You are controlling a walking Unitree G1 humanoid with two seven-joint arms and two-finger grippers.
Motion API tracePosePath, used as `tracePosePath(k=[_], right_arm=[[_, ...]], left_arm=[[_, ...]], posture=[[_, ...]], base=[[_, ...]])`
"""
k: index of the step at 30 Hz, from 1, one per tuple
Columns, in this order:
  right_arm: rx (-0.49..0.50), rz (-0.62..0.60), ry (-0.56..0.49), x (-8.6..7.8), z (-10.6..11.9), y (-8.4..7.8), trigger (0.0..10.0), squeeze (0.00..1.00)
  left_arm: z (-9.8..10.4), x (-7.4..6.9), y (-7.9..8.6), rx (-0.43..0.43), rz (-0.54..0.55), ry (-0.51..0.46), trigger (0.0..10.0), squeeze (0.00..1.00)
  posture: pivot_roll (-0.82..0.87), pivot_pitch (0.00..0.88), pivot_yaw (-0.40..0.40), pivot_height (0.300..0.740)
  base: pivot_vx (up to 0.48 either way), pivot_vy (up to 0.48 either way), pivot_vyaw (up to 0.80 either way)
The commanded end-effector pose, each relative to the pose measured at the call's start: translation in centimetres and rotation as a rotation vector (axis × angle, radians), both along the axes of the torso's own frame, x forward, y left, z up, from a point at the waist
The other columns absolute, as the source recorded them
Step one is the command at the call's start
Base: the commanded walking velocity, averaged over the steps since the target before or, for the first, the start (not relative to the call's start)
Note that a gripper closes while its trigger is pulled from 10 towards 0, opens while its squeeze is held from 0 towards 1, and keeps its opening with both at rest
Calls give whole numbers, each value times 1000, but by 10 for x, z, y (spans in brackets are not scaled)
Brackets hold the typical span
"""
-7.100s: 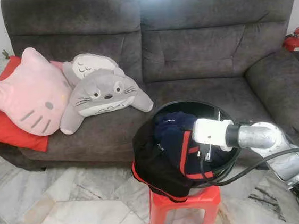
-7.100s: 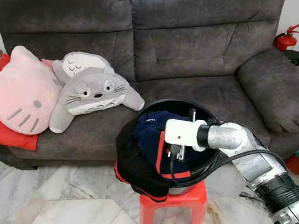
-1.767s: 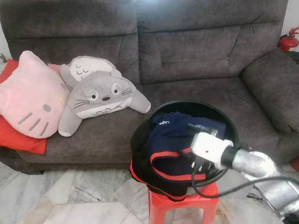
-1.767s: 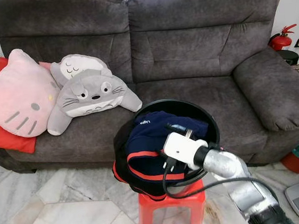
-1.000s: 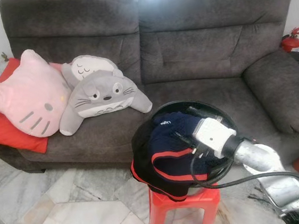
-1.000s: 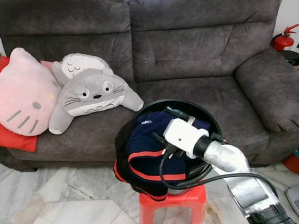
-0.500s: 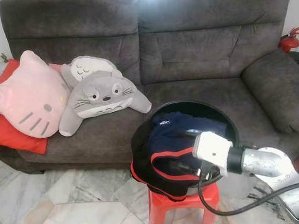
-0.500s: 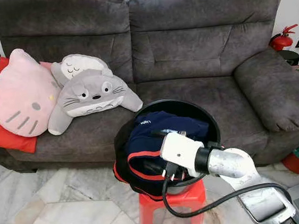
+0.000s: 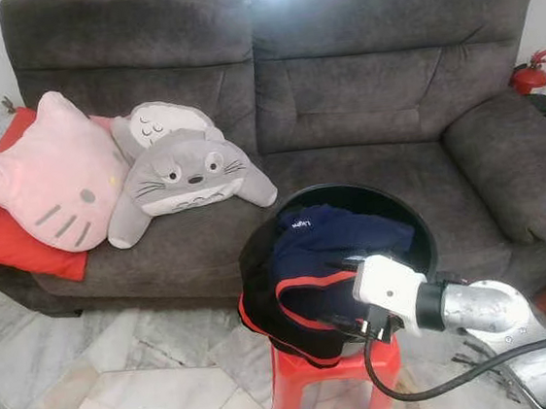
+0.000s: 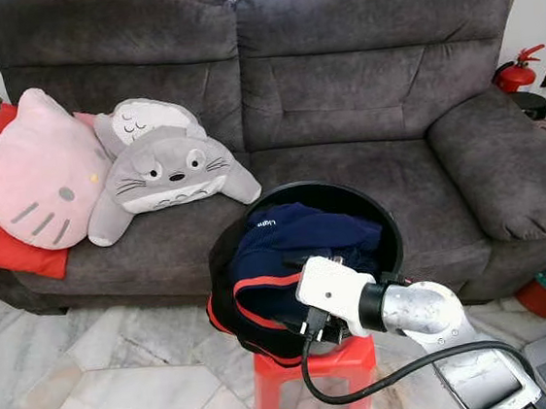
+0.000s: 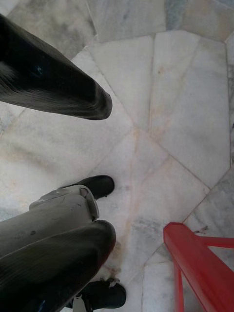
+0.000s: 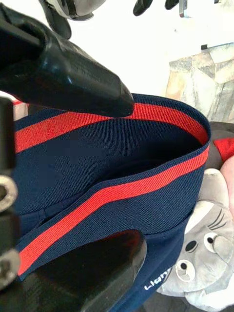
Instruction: Hang hanger
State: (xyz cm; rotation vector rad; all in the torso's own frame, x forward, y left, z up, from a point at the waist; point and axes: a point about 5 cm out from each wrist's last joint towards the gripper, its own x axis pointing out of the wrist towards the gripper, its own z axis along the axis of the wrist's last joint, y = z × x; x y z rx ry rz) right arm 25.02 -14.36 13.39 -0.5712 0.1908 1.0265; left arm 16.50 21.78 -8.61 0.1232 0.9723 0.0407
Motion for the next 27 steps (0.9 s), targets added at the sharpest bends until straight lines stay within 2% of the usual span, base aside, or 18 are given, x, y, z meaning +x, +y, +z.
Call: tracePosePath(k=[1, 8, 9, 10, 11, 22, 26, 27], right_arm=[[1, -9, 15, 0, -4, 0, 10000, 0], [27, -48, 21, 6, -13, 4, 10000, 0], [29, -46, 31, 5, -14, 4, 10000, 51], [33, -45, 38, 4, -14, 4, 10000, 839], [38, -44, 42, 4, -15, 4, 10000, 1000], [21, -46, 1, 5, -12, 6, 10000, 1000], [-24, -58, -19, 8, -17, 4, 10000, 1000], [-55, -69, -33, 11, -20, 3, 10000, 541]], left_arm=[[-1, -3, 1, 1, -2, 18, 10000, 0], [-1, -3, 1, 1, -2, 16, 10000, 0], [-1, -3, 1, 1, -2, 16, 10000, 0], [-1, -3, 1, 1, -2, 16, 10000, 0], [-1, -3, 1, 2, -2, 17, 10000, 0], [-1, -3, 0, -1, -4, 17, 10000, 0], [-1, -2, 0, -2, -5, 17, 10000, 0], [-1, -2, 0, -2, -5, 17, 10000, 0]], posture=[[-148, 0, 10, 740], [-145, 0, 9, 740], [-142, 0, 8, 740], [-142, 0, 8, 740], [-142, 0, 8, 740], [-147, 0, 8, 740], [-144, 0, 7, 740], [-144, 0, 7, 740]], base=[[0, 0, 0], [0, 0, 0], [0, 0, 0], [0, 0, 0], [0, 0, 0], [0, 0, 0], [0, 0, 0], [0, 0, 0]])
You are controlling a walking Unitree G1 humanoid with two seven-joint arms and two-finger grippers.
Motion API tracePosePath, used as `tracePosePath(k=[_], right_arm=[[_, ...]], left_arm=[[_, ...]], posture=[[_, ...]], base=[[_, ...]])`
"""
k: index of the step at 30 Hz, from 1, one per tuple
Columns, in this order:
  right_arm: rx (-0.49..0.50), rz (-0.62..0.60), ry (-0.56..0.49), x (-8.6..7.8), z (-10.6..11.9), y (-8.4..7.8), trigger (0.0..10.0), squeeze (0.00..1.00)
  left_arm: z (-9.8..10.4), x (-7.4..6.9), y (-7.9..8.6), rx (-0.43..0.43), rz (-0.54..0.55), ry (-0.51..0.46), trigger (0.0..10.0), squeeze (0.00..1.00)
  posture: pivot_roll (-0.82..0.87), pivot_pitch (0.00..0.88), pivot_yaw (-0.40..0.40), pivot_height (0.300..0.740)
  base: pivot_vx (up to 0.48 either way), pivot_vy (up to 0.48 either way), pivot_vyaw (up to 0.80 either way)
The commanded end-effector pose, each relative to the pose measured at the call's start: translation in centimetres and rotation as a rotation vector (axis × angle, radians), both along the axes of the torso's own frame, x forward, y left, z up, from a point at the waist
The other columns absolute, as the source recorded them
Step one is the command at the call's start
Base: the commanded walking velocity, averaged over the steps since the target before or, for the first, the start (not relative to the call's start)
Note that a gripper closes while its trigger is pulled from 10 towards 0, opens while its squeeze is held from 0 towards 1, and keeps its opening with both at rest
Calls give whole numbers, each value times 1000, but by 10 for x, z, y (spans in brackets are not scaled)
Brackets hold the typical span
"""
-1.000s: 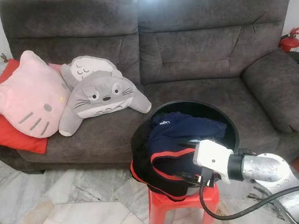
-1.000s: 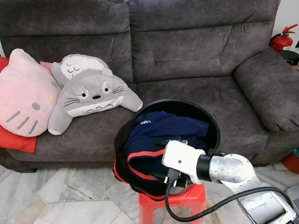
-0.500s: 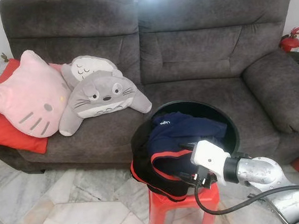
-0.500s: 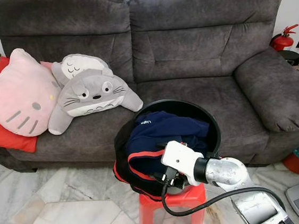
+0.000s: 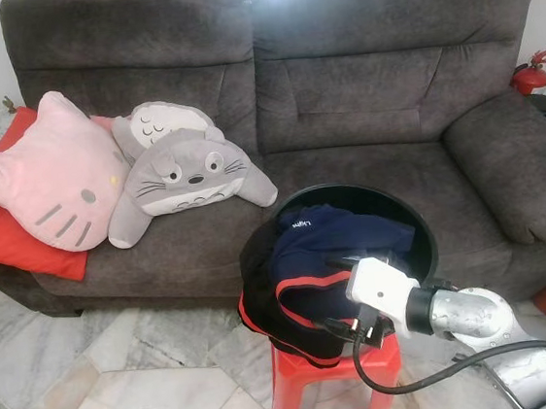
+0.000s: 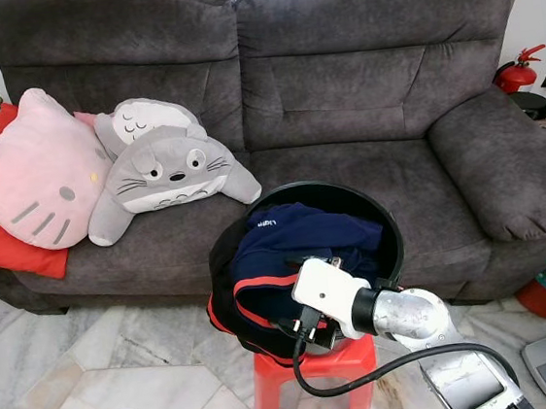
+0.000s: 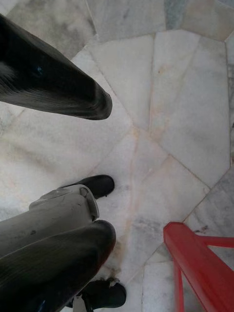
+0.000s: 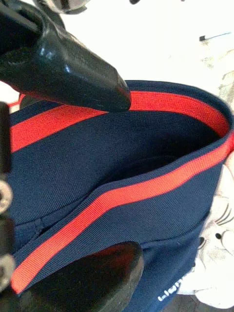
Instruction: Hang hanger
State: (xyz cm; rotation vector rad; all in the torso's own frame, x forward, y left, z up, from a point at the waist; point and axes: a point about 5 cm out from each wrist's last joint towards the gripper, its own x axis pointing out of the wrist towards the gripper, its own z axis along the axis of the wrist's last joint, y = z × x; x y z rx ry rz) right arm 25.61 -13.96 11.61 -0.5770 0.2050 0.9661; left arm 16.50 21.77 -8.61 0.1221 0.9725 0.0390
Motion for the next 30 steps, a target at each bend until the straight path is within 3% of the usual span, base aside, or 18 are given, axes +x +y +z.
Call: tracePosePath(k=[1, 2, 30], right_arm=[[-44, -10, -24, 5, -3, -1, 10000, 541], [-59, -18, -37, 7, -4, -1, 10000, 0], [29, -134, -183, 36, -1, 3, 10000, 0]], left_arm=[[-1, -2, 0, 0, -4, 16, 10000, 0], [-1, -2, 0, 0, -3, 16, 10000, 0], [-1, -2, 0, 1, -7, 11, 10000, 0]], posture=[[-144, 0, 7, 740], [-144, 0, 7, 740], [-140, 0, 7, 740]], base=[[0, 0, 0], [0, 0, 0], [0, 0, 0]])
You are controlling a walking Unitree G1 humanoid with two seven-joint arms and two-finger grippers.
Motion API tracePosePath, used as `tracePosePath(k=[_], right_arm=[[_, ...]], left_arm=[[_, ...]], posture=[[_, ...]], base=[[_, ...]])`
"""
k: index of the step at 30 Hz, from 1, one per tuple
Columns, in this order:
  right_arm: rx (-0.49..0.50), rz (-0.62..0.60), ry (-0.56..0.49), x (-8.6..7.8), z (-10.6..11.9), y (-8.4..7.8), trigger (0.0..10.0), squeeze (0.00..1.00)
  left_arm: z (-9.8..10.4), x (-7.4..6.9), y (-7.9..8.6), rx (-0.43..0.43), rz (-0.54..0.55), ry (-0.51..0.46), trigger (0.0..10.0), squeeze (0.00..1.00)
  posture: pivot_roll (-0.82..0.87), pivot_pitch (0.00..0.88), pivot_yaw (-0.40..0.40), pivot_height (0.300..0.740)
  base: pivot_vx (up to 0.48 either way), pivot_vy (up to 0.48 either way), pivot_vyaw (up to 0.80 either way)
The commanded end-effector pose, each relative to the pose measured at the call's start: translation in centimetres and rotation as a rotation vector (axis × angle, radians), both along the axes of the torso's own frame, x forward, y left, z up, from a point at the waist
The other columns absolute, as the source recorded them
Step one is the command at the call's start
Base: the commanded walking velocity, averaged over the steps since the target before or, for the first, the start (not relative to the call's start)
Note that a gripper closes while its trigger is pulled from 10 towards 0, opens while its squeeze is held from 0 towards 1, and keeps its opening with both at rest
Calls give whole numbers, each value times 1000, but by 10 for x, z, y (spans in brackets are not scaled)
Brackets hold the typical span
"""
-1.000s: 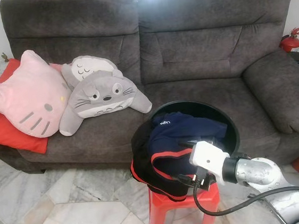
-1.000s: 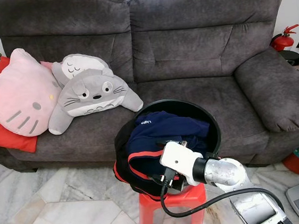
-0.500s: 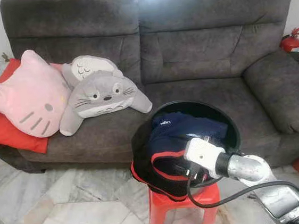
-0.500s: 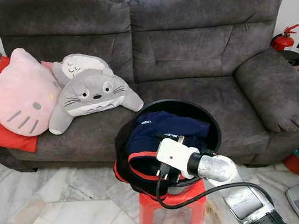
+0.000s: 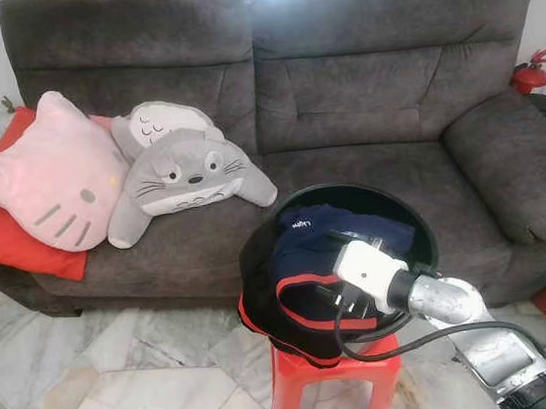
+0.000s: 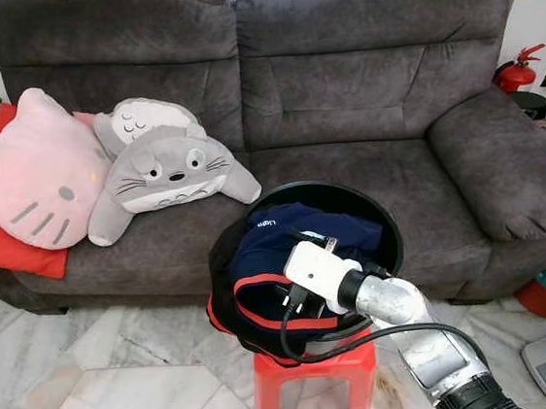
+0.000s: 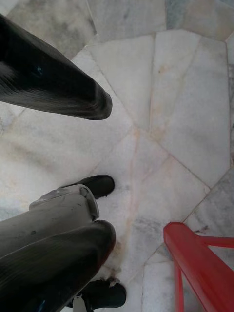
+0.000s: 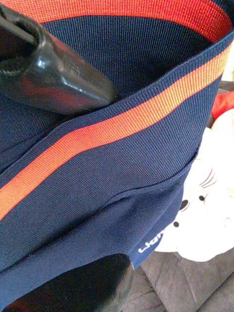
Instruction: Hang hanger
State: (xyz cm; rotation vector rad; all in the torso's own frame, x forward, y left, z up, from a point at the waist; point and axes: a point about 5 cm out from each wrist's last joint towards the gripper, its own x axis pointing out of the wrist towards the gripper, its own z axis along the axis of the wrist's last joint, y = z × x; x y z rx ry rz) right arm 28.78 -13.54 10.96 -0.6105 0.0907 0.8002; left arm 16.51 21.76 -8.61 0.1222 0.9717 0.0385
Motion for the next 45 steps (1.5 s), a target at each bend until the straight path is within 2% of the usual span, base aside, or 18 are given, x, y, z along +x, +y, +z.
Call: tracePosePath(k=[1, 6, 11, 19, 22, 31, 36, 40, 45], right_arm=[[9, -12, -34, 5, 5, -1, 10000, 0], [-6, -36, -67, 9, 6, -3, 10000, 0], [-108, -49, -77, 11, -3, -9, 10000, 0], [-155, -68, -91, 12, -8, -13, 10000, 0], [-212, -73, -113, 13, -12, -15, 10000, 0], [-210, -154, -197, 20, -5, -22, 10000, 0], [-162, -215, -272, 28, 7, -24, 10000, 0], [-151, -220, -272, 28, 7, -24, 10000, 0], [-165, -199, -212, 23, -4, -23, 10000, 0]], left_arm=[[-1, -3, 0, 1, -6, 11, 10000, 0], [-1, -3, 0, 1, -6, 11, 10000, 0], [-1, -3, 0, 0, -9, 11, 10000, 0], [-1, -2, 0, 1, -11, 11, 10000, 0], [-1, -3, 0, 2, -11, 12, 10000, 0], [-1, -3, 0, 3, -11, 10, 10000, 0], [-1, -2, 0, 6, -11, 5, 10000, 0], [-1, -2, 0, 6, -11, 4, 10000, 0], [-1, -3, 0, 4, -12, 6, 10000, 0]], posture=[[-140, 0, 7, 740], [-138, 0, 7, 740], [-142, 0, 6, 740], [-142, 0, 6, 740], [-141, 0, 6, 740], [-139, 0, 6, 740], [-139, 0, 6, 740], [-139, 0, 6, 740], [-140, 0, 8, 740]], base=[[0, 0, 0], [0, 0, 0], [0, 0, 0], [0, 0, 0], [0, 0, 0], [0, 0, 0], [0, 0, 0], [0, 0, 0], [0, 0, 0]])
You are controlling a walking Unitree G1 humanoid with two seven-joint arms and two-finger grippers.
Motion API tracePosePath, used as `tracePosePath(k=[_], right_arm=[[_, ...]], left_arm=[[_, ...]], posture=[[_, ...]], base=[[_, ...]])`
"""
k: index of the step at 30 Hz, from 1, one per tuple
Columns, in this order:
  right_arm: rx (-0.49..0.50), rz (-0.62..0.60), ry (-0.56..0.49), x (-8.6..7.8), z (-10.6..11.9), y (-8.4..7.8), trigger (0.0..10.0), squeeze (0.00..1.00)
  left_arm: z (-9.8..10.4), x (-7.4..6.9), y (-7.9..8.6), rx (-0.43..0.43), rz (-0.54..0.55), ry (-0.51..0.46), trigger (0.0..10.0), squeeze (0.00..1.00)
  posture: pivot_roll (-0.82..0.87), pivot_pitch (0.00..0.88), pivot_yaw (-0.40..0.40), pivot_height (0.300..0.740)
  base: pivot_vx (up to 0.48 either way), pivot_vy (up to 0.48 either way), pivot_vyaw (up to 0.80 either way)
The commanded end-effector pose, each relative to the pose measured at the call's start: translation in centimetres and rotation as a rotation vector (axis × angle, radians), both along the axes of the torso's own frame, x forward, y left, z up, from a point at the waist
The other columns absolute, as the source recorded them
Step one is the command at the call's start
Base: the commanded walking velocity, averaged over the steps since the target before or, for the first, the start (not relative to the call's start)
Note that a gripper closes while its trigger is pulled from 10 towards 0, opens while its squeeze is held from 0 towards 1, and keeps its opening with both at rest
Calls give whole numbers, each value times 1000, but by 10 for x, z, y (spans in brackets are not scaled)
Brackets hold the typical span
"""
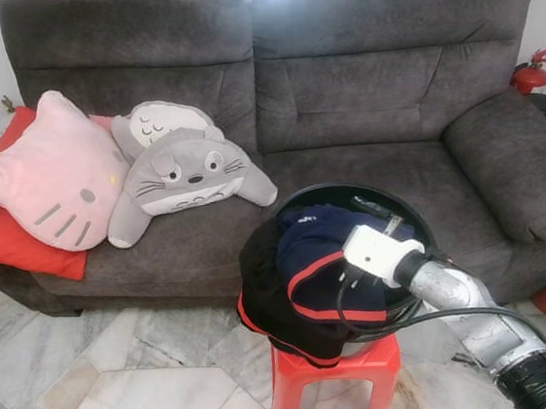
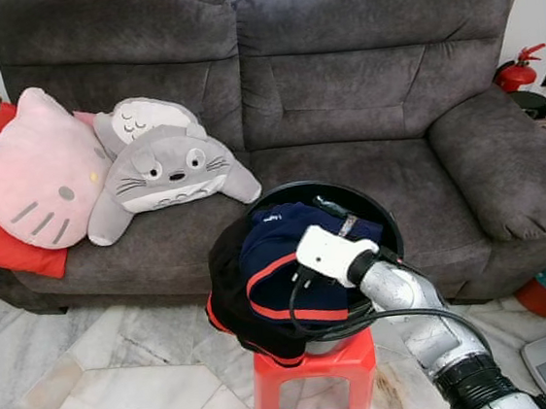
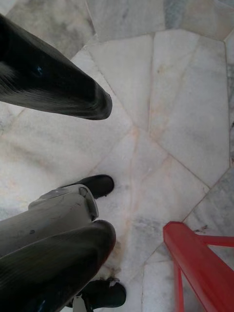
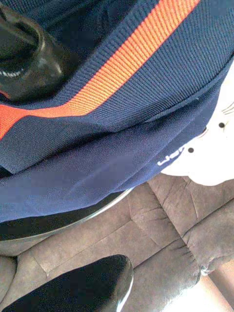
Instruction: Hang hanger
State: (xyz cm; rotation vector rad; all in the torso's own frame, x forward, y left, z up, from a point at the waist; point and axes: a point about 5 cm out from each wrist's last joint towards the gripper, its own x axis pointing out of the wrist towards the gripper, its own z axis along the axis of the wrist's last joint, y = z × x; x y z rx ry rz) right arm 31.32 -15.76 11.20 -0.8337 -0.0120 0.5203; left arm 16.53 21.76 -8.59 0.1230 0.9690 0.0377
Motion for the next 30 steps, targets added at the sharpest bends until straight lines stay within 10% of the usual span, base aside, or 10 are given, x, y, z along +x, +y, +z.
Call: tracePosePath(k=[1, 15, 16, 30], right_arm=[[-5, 3, 47, -3, -8, -1, 10000, 0], [-36, -53, 51, -2, -14, -10, 10000, 0], [-23, -46, 52, -2, -13, -9, 667, 0], [6, 23, 48, -6, -13, 1, 0, 0]], left_arm=[[-1, -3, 0, 4, -11, 9, 10000, 0], [-1, -3, 0, 5, -12, 9, 10000, 0], [-1, -3, 0, 5, -12, 8, 10000, 0], [-1, -2, 0, 6, -11, 6, 10000, 0]], posture=[[-140, 0, 8, 740], [-139, 0, 8, 740], [-139, 0, 8, 740], [-139, 0, 8, 740]], base=[[0, 0, 0], [0, 0, 0], [0, 0, 0], [0, 0, 0]])
